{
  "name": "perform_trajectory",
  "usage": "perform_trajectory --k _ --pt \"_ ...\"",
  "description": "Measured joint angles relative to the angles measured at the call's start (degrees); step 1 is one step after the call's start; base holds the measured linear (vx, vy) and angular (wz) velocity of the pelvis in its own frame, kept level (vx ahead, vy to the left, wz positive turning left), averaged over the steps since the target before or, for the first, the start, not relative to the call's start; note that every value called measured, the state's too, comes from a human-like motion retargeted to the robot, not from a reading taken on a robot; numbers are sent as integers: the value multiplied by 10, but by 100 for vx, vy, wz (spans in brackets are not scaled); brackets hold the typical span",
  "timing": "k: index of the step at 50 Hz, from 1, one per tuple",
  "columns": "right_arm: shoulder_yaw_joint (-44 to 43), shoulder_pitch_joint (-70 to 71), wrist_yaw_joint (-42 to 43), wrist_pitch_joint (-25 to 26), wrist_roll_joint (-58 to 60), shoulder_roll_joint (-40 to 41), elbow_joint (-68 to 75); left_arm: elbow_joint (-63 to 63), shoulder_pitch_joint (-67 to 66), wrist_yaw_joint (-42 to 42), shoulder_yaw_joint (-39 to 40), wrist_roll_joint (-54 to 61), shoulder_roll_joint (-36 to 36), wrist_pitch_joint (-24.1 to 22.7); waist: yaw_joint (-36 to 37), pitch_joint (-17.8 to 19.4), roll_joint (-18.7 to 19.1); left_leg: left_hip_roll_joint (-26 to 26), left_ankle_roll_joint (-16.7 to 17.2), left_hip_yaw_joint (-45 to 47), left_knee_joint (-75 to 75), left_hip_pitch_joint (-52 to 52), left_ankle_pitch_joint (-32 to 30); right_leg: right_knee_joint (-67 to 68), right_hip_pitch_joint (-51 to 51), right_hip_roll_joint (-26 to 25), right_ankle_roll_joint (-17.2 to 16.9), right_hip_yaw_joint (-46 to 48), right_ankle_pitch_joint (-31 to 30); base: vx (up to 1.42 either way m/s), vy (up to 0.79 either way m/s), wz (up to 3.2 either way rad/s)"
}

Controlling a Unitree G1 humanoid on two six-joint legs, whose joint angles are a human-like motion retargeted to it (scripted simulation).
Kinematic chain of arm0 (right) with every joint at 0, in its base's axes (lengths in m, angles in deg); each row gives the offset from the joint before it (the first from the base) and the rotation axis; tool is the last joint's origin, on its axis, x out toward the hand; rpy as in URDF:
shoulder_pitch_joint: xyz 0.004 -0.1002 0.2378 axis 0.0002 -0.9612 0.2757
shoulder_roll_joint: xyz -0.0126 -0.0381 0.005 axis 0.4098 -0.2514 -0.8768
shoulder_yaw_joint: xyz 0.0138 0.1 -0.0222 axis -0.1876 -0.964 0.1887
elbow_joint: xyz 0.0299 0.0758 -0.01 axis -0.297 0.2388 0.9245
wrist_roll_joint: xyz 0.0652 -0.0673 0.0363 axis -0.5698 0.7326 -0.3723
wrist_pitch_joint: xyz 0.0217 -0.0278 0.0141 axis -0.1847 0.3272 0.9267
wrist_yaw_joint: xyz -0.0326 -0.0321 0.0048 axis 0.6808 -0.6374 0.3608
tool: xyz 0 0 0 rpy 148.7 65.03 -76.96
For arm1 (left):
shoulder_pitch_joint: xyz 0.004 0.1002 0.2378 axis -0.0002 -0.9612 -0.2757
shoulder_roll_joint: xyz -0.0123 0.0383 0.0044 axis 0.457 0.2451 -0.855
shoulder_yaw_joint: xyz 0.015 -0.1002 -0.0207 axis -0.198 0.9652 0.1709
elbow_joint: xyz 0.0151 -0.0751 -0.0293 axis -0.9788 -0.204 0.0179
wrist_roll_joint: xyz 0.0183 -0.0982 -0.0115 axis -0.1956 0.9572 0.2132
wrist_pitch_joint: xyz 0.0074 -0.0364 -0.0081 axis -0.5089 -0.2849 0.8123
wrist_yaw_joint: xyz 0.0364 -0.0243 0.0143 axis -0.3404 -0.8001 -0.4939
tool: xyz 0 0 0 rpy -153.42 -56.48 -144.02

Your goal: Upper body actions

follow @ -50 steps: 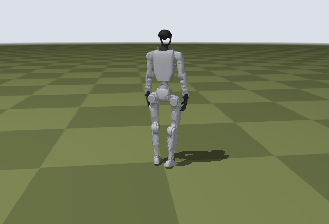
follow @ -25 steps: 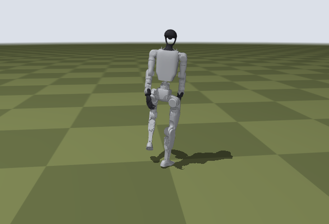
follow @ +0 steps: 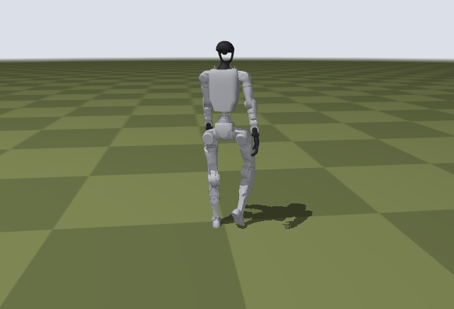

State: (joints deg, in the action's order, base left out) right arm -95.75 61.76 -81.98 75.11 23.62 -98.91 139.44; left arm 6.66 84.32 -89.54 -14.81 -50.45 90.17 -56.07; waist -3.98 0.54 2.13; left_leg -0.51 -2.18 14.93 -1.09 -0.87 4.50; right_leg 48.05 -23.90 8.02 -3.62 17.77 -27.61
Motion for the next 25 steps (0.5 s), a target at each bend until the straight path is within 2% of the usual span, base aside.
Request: perform_trajectory --k 3,5,7,9,12,15,16,17,19,20,22,23,25 --pt "-24 -54 26 49 -42 -35 0 -72 57 -51 -5 -29 2 0 0 29 -8 12 -15 21 -7 6 -1 136 -85 54 57 9 64 -3 2 -44" --pt "-33 -85 34 90 -62 -47 0 -103 75 -34 10 -58 -7 -2 -23 37 -6 9 -19 10 0 5 3 173 -109 55 73 14 88 4 -4 34" --pt "-51 -116 62 95 -89 -49 0 -109 76 0 0 -51 -16 -24 -20 28 0 -2 -17 9 7 0 7 175 -117 33 50 -1 90 17 -11 1" --pt "-62 -138 85 69 -118 -44 0 -110 64 12 -20 -34 -20 -42 -4 16 -1 -4 -15 18 8 0 11 151 -108 12 25 -18 86 17 -13 -36" --pt "-51 -139 91 56 -140 -34 0 -104 23 -6 -38 -46 -17 -38 14 4 -10 -1 -9 35 8 13 19 57 -43 -14 6 -34 75 13 -6 -47" --pt "-13 -106 66 71 -126 -19 0 -75 -43 -8 -36 -59 -18 -19 24 -8 -9 -1 0 45 23 22 35 -120 63 -45 -16 -43 56 5 -1 -22" --pt "4 -89 58 71 -115 -13 0 -60 -69 -3 -38 -51 -19 -14 20 -11 -11 5 2 40 33 21 42 -194 102 -52 -22 -50 66 1 0 37" --pt "23 -69 49 72 -102 -6 0 -44 -96 1 -37 -43 -19 -9 17 -13 -15 10 5 37 47 21 49 -260 142 -58 -25 -45 97 -1 2 40" --pt "75 -18 33 72 -71 11 0 -15 -160 6 -17 -39 -11 0 23 -12 -24 16 16 45 88 22 56 -351 219 -55 -1 14 221 3 2 -19" --pt "102 8 27 71 -54 22 0 0 -195 6 -1 -45 -5 6 33 -12 -31 19 25 56 112 23 49 -388 244 -51 22 51 263 -3 -1 -85" --pt "134 76 -1 56 -21 52 -2 24 -253 0 34 -66 11 29 71 -15 -58 6 58 88 228 -27 -36 -433 241 -37 32 10 234 -32 -11 -96" --pt "139 119 -25 46 -11 71 -9 30 -269 -3 46 -71 20 48 88 -8 -69 -22 70 89 326 -85 -82 -441 232 -21 22 -17 224 -57 -20 -15" --pt "143 175 -71 17 -5 103 -72 32 -307 11 63 -60 36 78 88 3 -67 -67 33 61 496 -204 -140 -457 223 -18 23 22 212 -56 -22 86"
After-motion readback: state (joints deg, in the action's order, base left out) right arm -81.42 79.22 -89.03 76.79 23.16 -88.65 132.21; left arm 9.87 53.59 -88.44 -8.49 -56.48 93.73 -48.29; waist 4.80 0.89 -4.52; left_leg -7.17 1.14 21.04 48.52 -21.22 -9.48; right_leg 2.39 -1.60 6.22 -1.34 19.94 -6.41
